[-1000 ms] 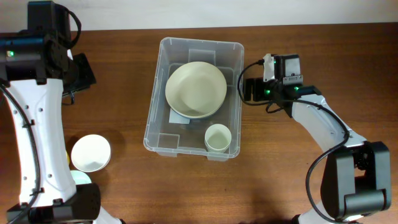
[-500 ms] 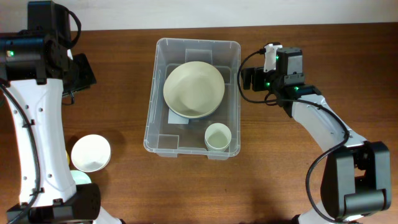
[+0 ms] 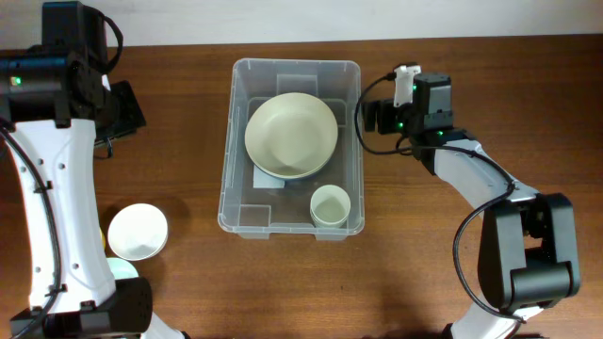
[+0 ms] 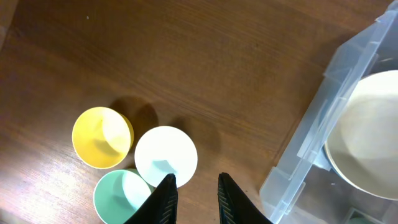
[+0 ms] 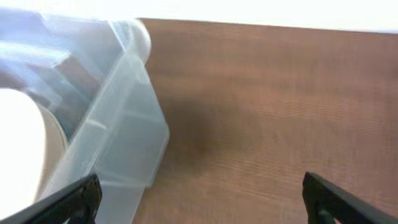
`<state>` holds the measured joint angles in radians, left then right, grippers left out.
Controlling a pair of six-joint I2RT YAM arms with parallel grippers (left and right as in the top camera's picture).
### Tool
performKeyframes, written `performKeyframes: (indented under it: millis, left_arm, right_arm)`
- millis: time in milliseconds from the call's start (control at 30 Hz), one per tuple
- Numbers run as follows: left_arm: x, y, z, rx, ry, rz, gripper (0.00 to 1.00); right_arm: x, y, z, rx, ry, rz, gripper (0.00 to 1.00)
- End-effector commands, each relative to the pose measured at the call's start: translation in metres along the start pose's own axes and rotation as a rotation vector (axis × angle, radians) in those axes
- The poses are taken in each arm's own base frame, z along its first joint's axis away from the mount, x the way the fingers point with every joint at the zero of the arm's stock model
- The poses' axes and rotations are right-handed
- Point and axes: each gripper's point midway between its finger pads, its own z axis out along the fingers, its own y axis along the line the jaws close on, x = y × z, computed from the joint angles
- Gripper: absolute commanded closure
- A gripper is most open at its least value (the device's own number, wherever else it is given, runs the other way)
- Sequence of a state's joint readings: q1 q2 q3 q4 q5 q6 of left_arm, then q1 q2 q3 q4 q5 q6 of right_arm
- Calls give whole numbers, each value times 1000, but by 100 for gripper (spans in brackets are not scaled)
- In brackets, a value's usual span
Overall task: Pack container
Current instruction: 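Push the clear bin's right wall leftward with the right gripper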
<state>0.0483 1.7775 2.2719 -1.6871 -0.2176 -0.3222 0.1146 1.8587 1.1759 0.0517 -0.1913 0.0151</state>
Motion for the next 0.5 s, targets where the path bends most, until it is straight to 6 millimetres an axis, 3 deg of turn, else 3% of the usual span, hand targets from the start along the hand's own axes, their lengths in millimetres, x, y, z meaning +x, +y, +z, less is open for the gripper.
performKeyframes:
  millis: [0,300,467]
  left_arm:
    - [1,2,-3,-2,-7,-2,76]
    - [0,2,-3,-2,-10,-2,76]
    - [1,3,-3,-4,-8,0,73]
  right_arm:
    - [-6,21,0,-103,-25,-49,1]
    - [-6,26,-1,-136,-27,-75,1]
    - [-11,-11,-6,35,-31,-55,1]
